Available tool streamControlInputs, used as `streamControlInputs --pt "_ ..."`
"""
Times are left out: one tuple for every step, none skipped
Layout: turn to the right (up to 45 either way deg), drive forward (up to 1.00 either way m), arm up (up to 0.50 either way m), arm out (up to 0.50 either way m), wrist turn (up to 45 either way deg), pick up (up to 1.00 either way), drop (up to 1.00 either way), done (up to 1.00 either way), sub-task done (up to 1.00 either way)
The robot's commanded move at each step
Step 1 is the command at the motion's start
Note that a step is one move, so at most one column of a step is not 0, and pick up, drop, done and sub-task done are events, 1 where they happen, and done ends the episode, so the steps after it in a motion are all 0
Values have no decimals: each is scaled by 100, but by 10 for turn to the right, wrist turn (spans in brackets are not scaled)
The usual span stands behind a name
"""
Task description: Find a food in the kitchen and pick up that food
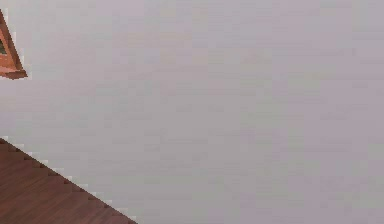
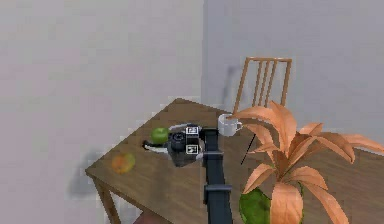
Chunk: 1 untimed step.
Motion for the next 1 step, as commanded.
streamControlInputs --pt "0 0 0 0 0 0 0 100 0"
